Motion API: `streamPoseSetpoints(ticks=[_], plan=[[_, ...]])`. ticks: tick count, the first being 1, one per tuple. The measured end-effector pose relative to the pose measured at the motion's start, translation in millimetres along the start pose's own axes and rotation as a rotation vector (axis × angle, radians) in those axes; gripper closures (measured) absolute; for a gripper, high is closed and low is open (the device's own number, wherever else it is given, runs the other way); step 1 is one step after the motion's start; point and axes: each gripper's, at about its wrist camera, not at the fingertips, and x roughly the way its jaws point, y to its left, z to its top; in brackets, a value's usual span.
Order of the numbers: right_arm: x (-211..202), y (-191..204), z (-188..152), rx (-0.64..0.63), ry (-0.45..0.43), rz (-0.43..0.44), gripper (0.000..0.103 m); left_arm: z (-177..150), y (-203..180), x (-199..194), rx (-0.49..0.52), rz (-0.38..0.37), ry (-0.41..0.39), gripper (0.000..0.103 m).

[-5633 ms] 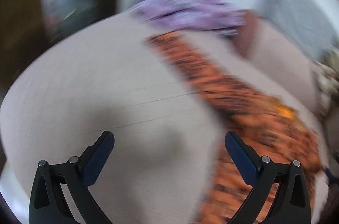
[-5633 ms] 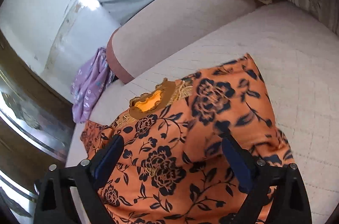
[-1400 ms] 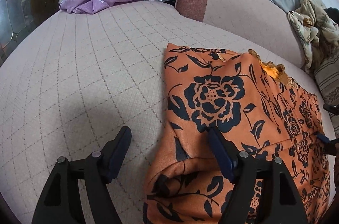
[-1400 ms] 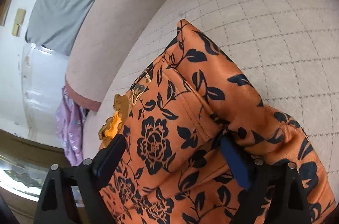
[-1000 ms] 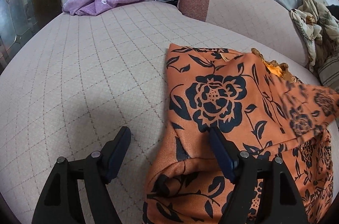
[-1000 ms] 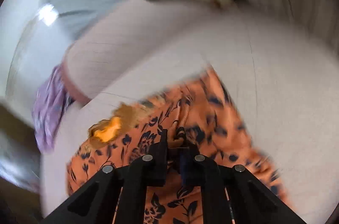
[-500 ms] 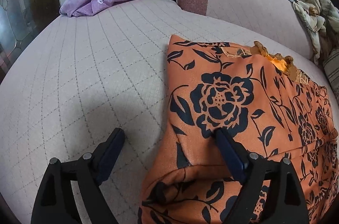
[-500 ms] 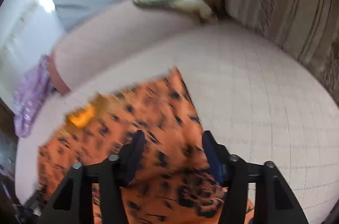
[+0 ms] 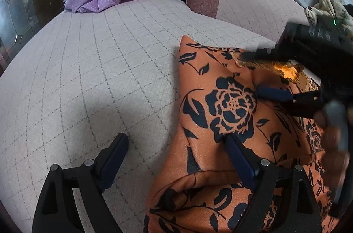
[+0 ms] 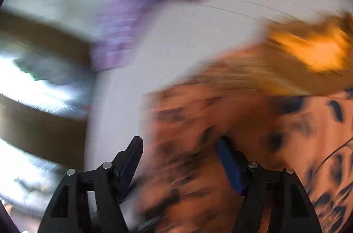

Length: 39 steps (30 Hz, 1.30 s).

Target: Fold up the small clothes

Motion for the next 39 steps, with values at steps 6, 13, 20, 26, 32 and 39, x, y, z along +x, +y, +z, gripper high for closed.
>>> streamPoseSetpoints(ticks=[6, 13, 20, 26, 32, 39], plan=[[-16.2, 8.2, 3.3, 0.014, -0.069, 0.165, 0.018, 3.3, -0.2, 1.6, -0.043, -0.004, 0.007, 0.010], [-30.5, 29.2, -11.8, -0.011, -0.046, 0.244, 0.019, 0.4, 3.9, -2.5, -0.077, -0.008, -0.005, 0.010], [-14.6, 6.0, -19.9, 0.061, -0.004, 0.225, 0.022, -0.4, 12.9, -8.0, -0.139, -0.029, -0.006, 0.010], [-105.3, -46.8, -52.6, 0.037, -0.151, 0.077, 0.022, -3.4, 15.7, -9.3, -0.139, -0.038, -0.016, 0.010], [-230.1, -184.2, -97.6, 0.384, -0.365, -0.029, 0.018, -15.5, 17.3, -19.9, -0.089, -0.057, -0.046, 0.010], [-289.1, -245.3, -144.8, 0.465, -0.386, -0.064, 0.017, -50.2, 32.7, -57.7, -0.092, -0.092, 0.047, 0.010]])
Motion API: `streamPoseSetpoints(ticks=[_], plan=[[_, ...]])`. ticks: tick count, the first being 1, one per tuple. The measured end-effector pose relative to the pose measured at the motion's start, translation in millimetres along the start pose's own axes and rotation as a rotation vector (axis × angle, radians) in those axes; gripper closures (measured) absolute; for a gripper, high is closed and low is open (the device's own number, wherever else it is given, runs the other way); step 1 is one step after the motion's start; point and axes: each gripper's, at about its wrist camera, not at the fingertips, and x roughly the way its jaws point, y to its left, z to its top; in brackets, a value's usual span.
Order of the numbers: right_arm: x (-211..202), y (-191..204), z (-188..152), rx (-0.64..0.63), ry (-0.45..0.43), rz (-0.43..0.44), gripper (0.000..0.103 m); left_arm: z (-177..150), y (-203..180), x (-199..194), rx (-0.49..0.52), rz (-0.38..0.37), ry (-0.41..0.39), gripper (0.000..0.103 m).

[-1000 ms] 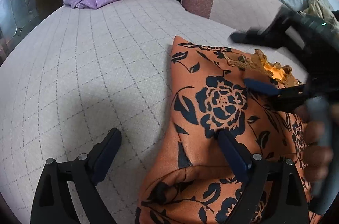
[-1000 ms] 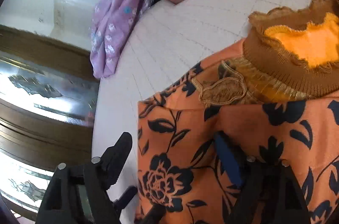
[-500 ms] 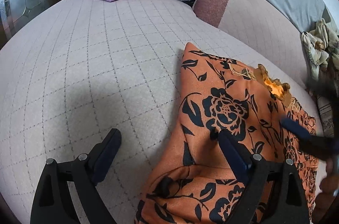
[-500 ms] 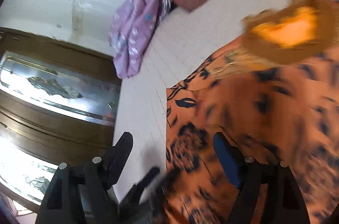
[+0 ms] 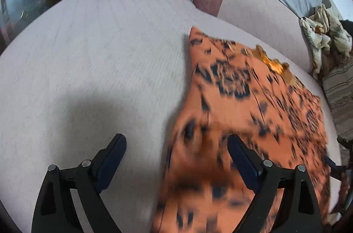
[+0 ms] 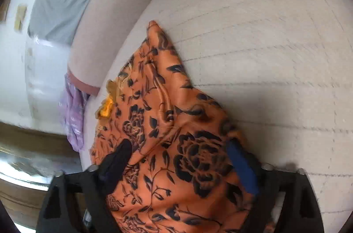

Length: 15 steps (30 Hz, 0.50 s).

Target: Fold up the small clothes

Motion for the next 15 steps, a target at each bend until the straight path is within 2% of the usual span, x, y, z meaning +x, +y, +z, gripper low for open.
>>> streamPoseSetpoints(ticks=[4, 6, 7, 9, 12, 15], plan=[[-27.1, 9.0, -23.5, -0.108, -0.032, -0.005, 0.015, -40.5, 18.4, -37.1, -0.035, -0.030, 0.052, 0.010], [-46.5, 10.4, -40.0, -0.190, -0.031, -0.027, 0.015, -62.4, 22.6, -51.9, -0.015, -0.032, 0.076, 0.010], [-43.5, 12.9, -55.3, -0.223, -0.025, -0.053, 0.015, -72.5, 23.6, -58.5, 0.003, -0.031, 0.082, 0.010], [-50.2, -4.5, -70.8, -0.256, 0.025, -0.100, 0.015, -91.8, 23.0, -68.7, 0.044, -0.019, 0.098, 0.010], [-64.5, -30.4, -95.6, -0.274, 0.148, -0.123, 0.015, -115.6, 20.3, -79.9, 0.091, -0.012, 0.121, 0.010], [-81.7, -47.8, -116.1, -0.272, 0.181, -0.086, 0.015, -129.9, 20.8, -84.8, 0.080, -0.025, 0.135, 0.011]])
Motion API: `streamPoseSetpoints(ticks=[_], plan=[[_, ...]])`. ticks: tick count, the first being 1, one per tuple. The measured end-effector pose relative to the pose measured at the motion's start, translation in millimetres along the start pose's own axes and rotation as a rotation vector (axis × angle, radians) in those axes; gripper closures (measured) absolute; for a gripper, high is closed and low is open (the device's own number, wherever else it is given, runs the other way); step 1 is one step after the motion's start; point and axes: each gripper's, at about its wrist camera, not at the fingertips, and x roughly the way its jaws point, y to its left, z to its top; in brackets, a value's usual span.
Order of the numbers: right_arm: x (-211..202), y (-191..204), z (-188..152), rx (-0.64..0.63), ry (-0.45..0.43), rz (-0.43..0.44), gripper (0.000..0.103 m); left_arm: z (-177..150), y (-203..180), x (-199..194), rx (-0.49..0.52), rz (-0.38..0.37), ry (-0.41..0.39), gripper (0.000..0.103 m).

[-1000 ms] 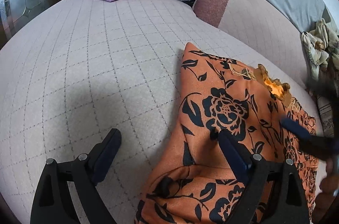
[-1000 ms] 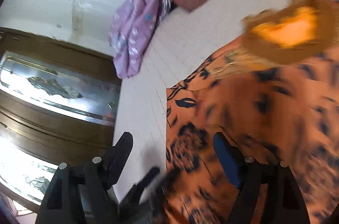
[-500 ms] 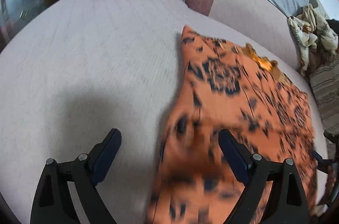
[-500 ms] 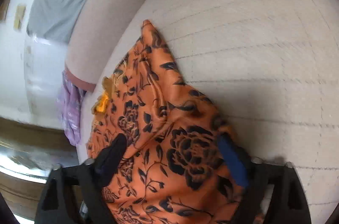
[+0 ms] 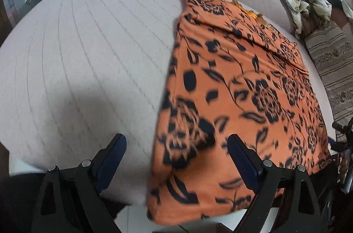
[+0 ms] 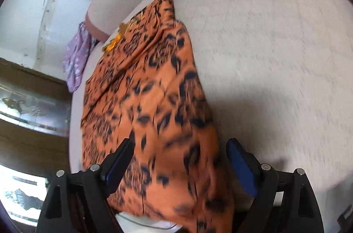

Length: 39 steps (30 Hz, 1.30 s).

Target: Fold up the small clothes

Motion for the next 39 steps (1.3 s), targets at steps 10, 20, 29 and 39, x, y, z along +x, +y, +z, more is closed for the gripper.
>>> streamPoseSetpoints(ticks=[10, 20, 29, 39], plan=[[-5.3, -8.9, -44.3, -0.020, 0.081, -0.052, 0.058, -17.4, 2.2, -9.1, -0.027, 0.052, 0.004, 0.084], [-2.1, -0.7, -46.8, -0.086, 0.087, -0.067, 0.044, -35.2, -3.7, -12.5, 0.010, 0.064, 0.045, 0.044], [-32.3, -2.8, -40.5, -0.024, 0.050, 0.105, 0.095, -6.0, -16.8, -70.3, -0.021, -0.131, -0.061, 0.098], [-14.6, -36.6, -35.7, 0.113, 0.048, 0.094, 0.082, -16.6, 9.2, -10.0, -0.134, -0.045, 0.089, 0.096]])
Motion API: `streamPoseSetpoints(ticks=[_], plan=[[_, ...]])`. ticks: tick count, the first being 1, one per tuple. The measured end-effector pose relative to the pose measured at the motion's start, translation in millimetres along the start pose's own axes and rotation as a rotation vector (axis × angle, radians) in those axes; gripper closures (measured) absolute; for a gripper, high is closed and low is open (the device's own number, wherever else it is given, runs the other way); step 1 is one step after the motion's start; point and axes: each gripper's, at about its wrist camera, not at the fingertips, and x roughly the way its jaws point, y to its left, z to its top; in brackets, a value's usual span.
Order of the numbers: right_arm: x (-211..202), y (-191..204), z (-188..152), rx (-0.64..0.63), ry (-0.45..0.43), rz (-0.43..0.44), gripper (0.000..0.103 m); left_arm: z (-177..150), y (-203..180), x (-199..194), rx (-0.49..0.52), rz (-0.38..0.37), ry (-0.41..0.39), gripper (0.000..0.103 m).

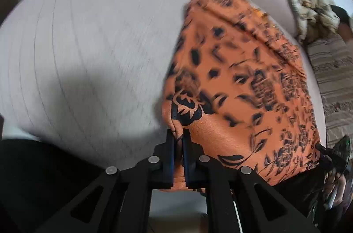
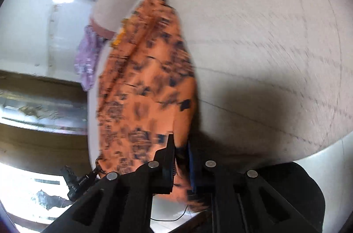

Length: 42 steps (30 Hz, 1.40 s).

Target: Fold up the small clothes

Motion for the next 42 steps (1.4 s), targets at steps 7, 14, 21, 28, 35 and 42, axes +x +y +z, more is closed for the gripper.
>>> streamPoseSetpoints(ticks=[7, 14, 21, 28, 35, 42], plan=[[10.9, 9.4, 1.5, -0.073, 0.049, -0.026, 0.052, 0.5, -11.1, 0.9, 0.045, -0.011, -0.004, 0.099], [-7.2, 21.3, -3.7, -0.052, 0.013, 0.119, 0.097, 17.6, -22.3, -49.7, 0.059, -0.161, -0.136, 0.098], [13.0, 14.1, 2.4, -0.004, 0.031, 0.158, 0.097, 12.4, 6.5, 3.2, 0.013, -0.045, 0.041, 0.098], [13.1, 30.5, 15.7, -0.037, 0.023, 0.198, 0.097, 35.2, -7.4, -29.3, 0.060, -0.129, -0.074, 0.098], [28.1, 67.3, 59.4, -0.077, 0.014, 0.281, 0.097, 90.2, -33.4, -32.3, 0.098, -0.171, -0.121, 0.098], [30.1, 120.1, 190.2, -0.077, -0.242, 0.395, 0.093, 226.3, -66.6, -21.5, 0.124, -0.121, -0.370, 0.090]])
